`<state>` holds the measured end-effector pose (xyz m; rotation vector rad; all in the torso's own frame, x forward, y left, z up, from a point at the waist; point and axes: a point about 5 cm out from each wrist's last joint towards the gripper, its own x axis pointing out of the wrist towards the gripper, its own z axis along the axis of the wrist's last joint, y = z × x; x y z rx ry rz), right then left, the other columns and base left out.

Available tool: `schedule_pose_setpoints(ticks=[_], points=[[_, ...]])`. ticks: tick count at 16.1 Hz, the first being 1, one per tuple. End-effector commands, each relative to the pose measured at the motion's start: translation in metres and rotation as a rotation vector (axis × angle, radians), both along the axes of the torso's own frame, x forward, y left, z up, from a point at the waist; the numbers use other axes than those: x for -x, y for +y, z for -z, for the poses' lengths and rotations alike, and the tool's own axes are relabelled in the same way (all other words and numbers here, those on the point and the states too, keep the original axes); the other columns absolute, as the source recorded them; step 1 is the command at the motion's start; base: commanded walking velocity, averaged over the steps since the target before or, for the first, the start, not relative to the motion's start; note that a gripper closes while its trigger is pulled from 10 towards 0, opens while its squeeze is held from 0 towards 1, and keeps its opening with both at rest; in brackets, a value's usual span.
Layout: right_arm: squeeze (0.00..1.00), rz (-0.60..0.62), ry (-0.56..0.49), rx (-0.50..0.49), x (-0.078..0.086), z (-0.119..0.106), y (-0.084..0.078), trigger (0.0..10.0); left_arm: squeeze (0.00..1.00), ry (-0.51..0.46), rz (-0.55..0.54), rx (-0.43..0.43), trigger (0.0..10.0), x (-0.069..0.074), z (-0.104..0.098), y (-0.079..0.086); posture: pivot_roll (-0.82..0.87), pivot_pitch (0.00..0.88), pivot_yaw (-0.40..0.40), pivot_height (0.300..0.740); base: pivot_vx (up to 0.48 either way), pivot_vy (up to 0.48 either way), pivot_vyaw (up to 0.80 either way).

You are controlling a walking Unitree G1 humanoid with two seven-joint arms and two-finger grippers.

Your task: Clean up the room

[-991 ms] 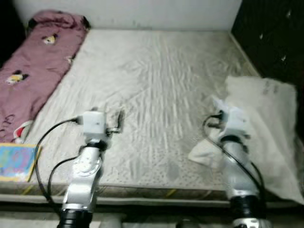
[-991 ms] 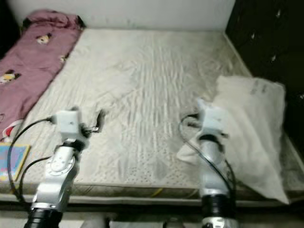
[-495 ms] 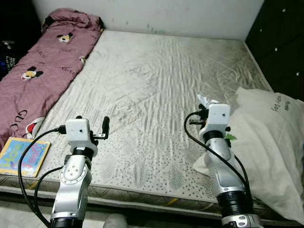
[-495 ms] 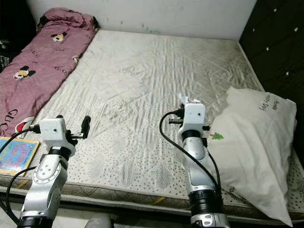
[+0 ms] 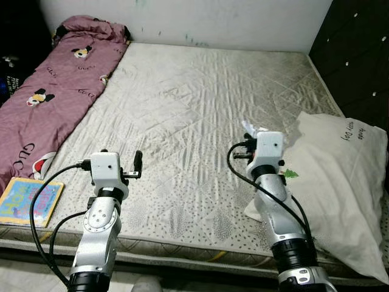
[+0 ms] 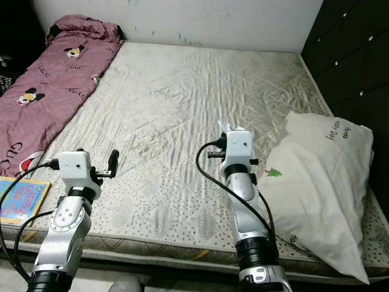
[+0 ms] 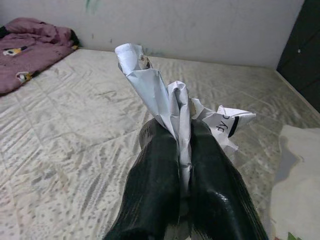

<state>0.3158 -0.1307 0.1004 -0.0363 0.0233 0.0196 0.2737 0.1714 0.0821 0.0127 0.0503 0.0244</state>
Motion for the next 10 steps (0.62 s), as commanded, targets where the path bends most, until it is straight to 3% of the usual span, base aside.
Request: schedule_pose_setpoints(ticks=[1, 6, 7, 9, 10], points=[[0.0, -0.005, -0.001, 0.004, 0.0017, 0.0002, 0.0005, 10.0, 0.0, 0.008, 0.019, 0.007, 10.0, -0.0027, -0.0005, -0.0006, 0.08, 0.0, -0.019, 0.74, 0.0, 0.0, 0.0], [0.0, -0.047, 0.011, -0.028, 0.002, 0.0008, 0.0025, 10.0, 0.0, 0.0, 0.056, 0.038, 10.0, -0.0059, -0.003, -0.0051, 0.08, 0.0, -0.035, 0.74, 0.0, 0.0, 0.0], [0.0, -0.068, -0.003, 0.005, 0.0011, -0.0021, 0.0047, 10.0, 0.0, -0.003, 0.056, 0.035, 10.0, -0.0063, -0.0034, -0.0047, 0.08, 0.0, -0.036, 0.74, 0.0, 0.0, 0.0], [0.0, -0.071, -0.007, 0.01, 0.0004, -0.0022, 0.0069, 10.0, 0.0, -0.005, 0.053, 0.037, 10.0, -0.0067, -0.004, -0.0034, 0.09, 0.0, -0.038, 0.74, 0.0, 0.0, 0.8], [0.0, -0.071, -0.004, 0.0, -0.0006, -0.0022, 0.0076, 10.0, 0.0, -0.007, 0.05, 0.036, 10.0, -0.0075, -0.0048, -0.002, 0.09, 0.0, -0.038, 0.74, 0.0, 0.0, 0.0]])
